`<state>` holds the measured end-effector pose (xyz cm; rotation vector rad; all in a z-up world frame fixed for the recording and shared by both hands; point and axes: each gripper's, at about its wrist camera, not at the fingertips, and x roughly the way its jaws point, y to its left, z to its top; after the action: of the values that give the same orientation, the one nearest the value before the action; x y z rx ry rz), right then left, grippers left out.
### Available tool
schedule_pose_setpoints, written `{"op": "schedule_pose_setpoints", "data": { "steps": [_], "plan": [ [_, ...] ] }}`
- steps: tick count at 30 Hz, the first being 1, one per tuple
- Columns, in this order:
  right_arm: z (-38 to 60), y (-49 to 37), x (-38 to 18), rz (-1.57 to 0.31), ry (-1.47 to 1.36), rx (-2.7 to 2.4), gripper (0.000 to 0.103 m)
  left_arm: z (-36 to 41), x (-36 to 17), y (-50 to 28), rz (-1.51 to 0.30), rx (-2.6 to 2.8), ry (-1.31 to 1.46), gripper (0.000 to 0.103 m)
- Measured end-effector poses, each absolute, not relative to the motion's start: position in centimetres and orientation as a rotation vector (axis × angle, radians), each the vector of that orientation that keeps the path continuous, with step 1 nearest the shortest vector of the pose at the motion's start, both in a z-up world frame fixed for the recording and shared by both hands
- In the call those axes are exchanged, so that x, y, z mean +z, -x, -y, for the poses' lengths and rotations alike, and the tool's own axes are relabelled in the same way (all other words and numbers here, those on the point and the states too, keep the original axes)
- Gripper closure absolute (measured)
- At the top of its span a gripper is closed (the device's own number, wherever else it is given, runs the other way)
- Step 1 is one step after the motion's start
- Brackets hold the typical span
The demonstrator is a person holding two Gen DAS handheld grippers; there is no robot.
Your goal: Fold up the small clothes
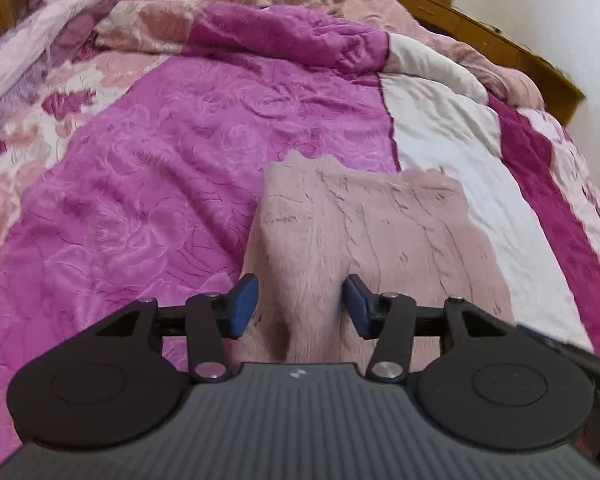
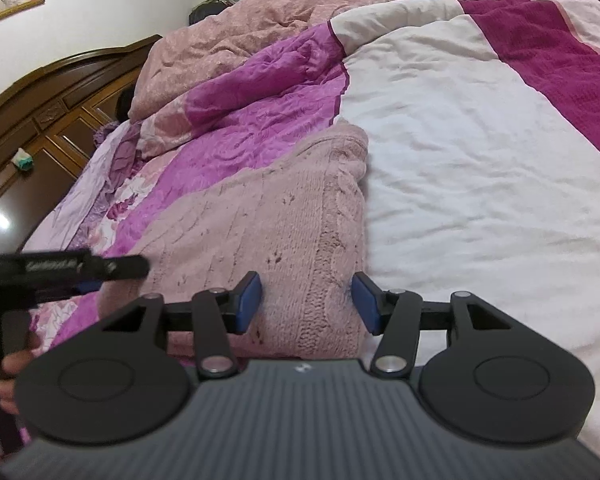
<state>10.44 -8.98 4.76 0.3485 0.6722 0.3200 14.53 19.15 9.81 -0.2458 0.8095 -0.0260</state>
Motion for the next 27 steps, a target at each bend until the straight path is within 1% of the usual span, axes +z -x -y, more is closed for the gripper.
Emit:
{"op": "schedule_pose_setpoints", "data": {
  "steps": [4, 6, 7, 9, 12, 18, 23, 25, 27],
  "plan": [
    [8.8, -10.5, 4.7, -0.671, -0.342, 0.322, 0.049, -19.2, 8.2, -17.0, -0.841, -0.034, 0.301, 0.046],
    [8.6, -10.6, 4.6, -0.674, -0.339, 0.322, 0.049, -18.7, 7.5, -17.7, -0.828, 0.018, 0.222, 0.040],
    [8.4, -10.5, 4.7, -0.672, -0.337, 0.329, 0.049, -18.6, 7.2, -17.9, -0.823, 0.052, 0.207, 0.039],
    [8.1, -10.4, 5.0, -0.661, -0.317, 0.348, 0.047, -19.0, 6.9, -18.0, -0.830, 0.072, 0.251, 0.039],
    [8.2, -10.7, 5.4, -0.650, -0.292, 0.374, 0.046, -19.4, 6.8, -17.7, -0.826, 0.070, 0.263, 0.039],
    [10.0, -15.1, 6.3, -0.656, -0.348, 0.373, 0.046, -20.2, 7.0, -17.0, -0.823, 0.022, 0.306, 0.039],
    [9.2, -20.0, 5.3, -0.709, -0.266, 0.328, 0.047, -21.0, 7.5, -17.3, -0.812, 0.000, 0.414, 0.039],
    [8.3, -21.1, 4.8, -0.715, -0.238, 0.347, 0.047, -20.9, 8.0, -17.9, -0.769, -0.016, 0.384, 0.039],
    [7.0, -21.8, 4.6, -0.715, -0.196, 0.364, 0.047, -20.6, 7.8, -19.1, -0.771, -0.004, 0.334, 0.039]
  ]
}}
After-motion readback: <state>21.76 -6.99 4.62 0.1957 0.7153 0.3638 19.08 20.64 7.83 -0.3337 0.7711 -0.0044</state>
